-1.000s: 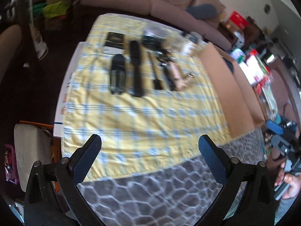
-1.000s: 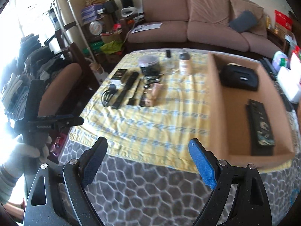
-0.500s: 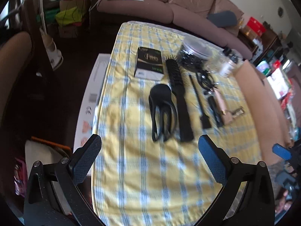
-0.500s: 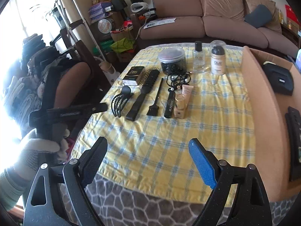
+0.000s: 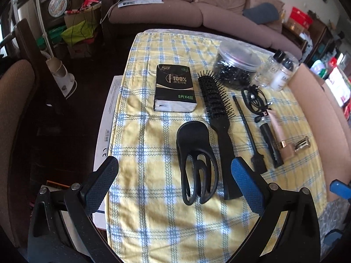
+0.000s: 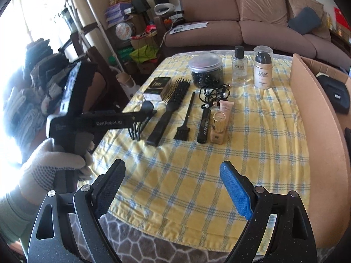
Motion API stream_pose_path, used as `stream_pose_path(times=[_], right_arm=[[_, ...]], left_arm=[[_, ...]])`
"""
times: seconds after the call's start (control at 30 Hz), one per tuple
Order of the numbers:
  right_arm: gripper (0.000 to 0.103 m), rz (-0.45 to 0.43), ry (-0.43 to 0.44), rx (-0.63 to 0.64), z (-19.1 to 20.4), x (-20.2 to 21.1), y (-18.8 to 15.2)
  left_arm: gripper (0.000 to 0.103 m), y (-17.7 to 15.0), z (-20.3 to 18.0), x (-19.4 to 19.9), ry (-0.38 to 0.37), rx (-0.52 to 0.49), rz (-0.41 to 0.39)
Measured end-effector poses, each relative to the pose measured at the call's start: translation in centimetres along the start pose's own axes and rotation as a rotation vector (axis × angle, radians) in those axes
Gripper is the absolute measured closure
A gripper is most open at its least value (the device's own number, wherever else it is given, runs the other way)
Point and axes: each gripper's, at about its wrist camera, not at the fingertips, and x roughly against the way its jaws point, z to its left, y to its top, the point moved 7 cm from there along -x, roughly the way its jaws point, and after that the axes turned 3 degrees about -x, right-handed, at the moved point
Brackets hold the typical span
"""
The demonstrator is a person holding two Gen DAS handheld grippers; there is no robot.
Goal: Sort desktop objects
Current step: 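Grasp the black claw hair clip with the left gripper, then lift the claw clip with the left gripper while the right gripper grasps the small black brush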
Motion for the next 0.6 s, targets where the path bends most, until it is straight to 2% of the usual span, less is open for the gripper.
stream_pose_path(times=[0.1, 0.17, 0.27, 0.3, 0.33, 0.37, 0.47, 0.53, 0.6], right_arm=[[0.021, -0.003, 0.012, -0.013, 0.1, -0.4, -0.1], [0.025, 0.008, 0.020, -0.018, 0.3, -0.8, -0.3], [0.027, 0.013, 0.026, -0.017, 0.6, -1.1, -0.5], [0.027, 0.013, 0.028, -0.017, 0.6, -1.1, -0.6], [0.029, 0.013, 0.033, -0.019, 0.6, -1.2, -0.6], [0.031, 0.014, 0.037, -0.019, 0.7, -1.3, -0.6], [0.041, 0.018, 0.042, -0.018, 1.0, -1.7, -0.5], [0.046, 0.016, 0.050, -0.019, 1.3, -1.8, -0.2], [0.047, 0.010, 0.056, -0.016, 1.7, -1.9, 0.1]], left_arm=[[0.018, 0.0, -0.4, -0.7, -0.009, -0.017, 0.012], [0.033, -0.1, -0.6, -1.4, -0.009, -0.032, 0.029], [0.040, -0.5, -0.5, -2.3, -0.031, -0.034, 0.051], [0.047, -0.5, -0.5, -2.1, -0.040, -0.034, 0.045], [0.062, -0.5, -0.5, -1.9, -0.062, -0.027, 0.041], [0.067, -0.4, -0.4, -1.5, -0.093, -0.012, 0.036], [0.068, 0.0, 0.2, 0.0, -0.137, 0.024, 0.009], [0.069, 0.3, 1.0, 1.2, -0.205, 0.074, -0.015], [0.070, 0.6, 1.7, 2.1, -0.287, 0.123, -0.028]])
